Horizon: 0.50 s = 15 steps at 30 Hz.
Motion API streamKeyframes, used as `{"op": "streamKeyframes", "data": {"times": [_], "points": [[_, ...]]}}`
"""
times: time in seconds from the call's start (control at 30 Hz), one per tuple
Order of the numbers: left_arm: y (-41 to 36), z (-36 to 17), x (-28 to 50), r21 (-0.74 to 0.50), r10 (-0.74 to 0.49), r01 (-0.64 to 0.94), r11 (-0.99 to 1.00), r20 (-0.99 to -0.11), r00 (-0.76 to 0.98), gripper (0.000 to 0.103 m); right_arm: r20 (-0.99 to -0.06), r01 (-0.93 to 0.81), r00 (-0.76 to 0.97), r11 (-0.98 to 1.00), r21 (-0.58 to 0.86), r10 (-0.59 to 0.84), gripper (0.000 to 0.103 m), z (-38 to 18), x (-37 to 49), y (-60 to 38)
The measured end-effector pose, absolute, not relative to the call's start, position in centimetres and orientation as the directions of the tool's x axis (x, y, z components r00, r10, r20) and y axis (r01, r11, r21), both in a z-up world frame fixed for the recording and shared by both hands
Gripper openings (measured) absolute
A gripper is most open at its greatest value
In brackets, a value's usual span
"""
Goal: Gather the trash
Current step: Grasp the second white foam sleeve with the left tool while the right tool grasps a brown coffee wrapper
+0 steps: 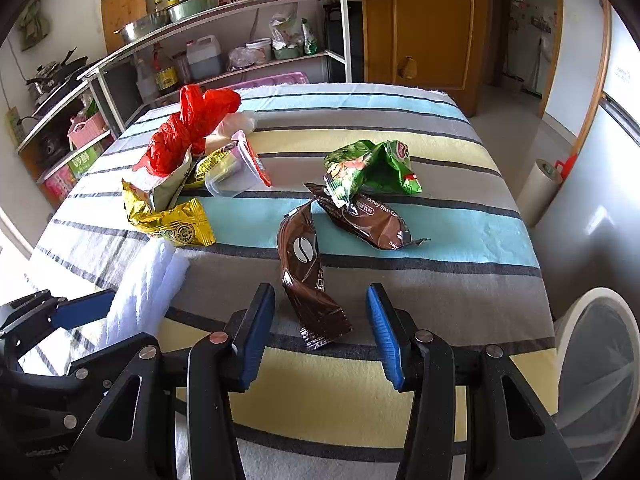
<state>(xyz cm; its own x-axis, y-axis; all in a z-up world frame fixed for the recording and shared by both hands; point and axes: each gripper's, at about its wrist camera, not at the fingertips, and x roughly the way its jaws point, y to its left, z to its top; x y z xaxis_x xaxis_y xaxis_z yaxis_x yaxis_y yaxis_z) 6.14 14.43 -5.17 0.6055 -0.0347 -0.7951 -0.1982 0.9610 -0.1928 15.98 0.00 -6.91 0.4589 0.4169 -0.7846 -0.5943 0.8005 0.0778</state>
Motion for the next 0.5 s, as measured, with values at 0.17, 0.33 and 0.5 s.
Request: {"op": "streamKeyframes", "data": {"times": [0.17,0.33,0.5], "points": [[14.51,-5.16,6.16,-0.21,-0.044,-0.204,0.956,-0.793,0.608,0.043,-0.785,-0.591,0.462,0.803,0.075,0.413,0.033,-6.91,15.95,-0.01],[14.24,-5.03,6.12,-0.209,-0.05,-0.191,0.959,-0.79,0.611,0.035,-0.785,-0.598,0.462,0.799,0.067,0.412,0.027,-6.92,15.74,0.03],[14.3,-4.91,6.04,-0.201,-0.041,-0.194,0.96,-0.788,0.614,0.031,-0.782,-0.596,0.468,0.801,0.064,0.411,0.019,-6.88,15.55,-0.07]]}}
